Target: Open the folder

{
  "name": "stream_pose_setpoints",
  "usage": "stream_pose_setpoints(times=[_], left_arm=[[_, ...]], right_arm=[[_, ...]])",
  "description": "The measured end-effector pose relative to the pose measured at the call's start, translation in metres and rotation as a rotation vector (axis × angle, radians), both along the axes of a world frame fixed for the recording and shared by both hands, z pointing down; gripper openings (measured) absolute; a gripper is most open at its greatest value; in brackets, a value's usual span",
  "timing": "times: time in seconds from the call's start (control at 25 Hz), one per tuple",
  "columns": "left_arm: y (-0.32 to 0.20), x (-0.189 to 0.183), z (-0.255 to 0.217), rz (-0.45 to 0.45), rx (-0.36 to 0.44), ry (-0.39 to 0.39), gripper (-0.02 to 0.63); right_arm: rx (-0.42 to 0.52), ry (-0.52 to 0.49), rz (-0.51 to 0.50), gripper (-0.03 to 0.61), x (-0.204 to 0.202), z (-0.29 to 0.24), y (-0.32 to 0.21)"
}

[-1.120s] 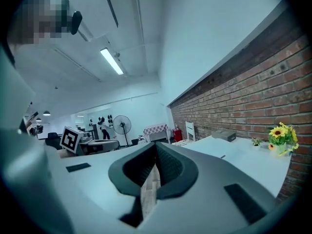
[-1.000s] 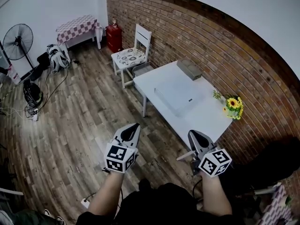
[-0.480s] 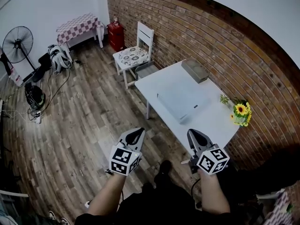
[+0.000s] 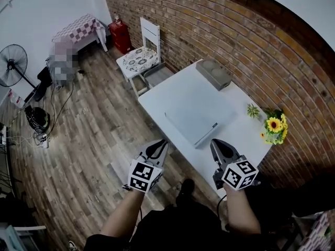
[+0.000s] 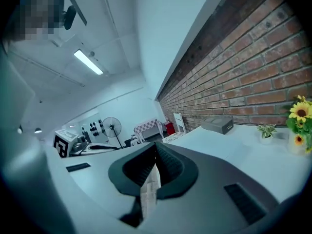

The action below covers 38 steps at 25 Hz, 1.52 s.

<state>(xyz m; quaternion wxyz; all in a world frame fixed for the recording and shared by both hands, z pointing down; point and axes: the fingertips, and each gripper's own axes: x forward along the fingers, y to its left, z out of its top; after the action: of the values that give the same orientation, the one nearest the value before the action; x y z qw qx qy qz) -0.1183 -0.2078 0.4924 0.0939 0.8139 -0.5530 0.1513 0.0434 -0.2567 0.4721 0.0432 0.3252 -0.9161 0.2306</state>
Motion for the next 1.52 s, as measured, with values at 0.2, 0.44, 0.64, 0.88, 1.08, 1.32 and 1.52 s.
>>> stream_pose_setpoints(times=[0.2,0.44,0.64,0.88,1.08,1.32,1.52], left_arm=[[-0.043,0.030,0.028,0.116,-0.055,-0.073,0.115],[-0.066,0.048,0.054,0.264,-0.082,-0.142,0.153],[-0.076,0.059,0.079,0.390,-0.109,-0.199,0.178],[-0.085,0.068,0.110,0.492,-0.140,-0.263,0.216],[-0.084,0.082,0.132,0.604,-0.152,-0.357,0.257],[-0.081,0.090,0.157,0.690,-0.171,-0.488,0.284],[-0.082,0.095,0.165,0.702,-0.171,-0.547,0.284]], right_arm=[[-0.028,0.007,-0.024,0.015,-0.002,0.012,-0.038],[-0.044,0.033,0.001,0.015,-0.008,0.017,-0.054],[-0.079,0.042,0.048,0.015,-0.007,0.025,-0.061],[-0.097,0.053,0.083,0.015,0.000,0.033,-0.067],[-0.105,0.057,0.107,0.015,0.009,0.036,-0.067],[-0.114,0.050,0.123,0.015,0.017,0.040,-0.066],[-0.122,0.039,0.128,0.015,0.024,0.042,-0.063]])
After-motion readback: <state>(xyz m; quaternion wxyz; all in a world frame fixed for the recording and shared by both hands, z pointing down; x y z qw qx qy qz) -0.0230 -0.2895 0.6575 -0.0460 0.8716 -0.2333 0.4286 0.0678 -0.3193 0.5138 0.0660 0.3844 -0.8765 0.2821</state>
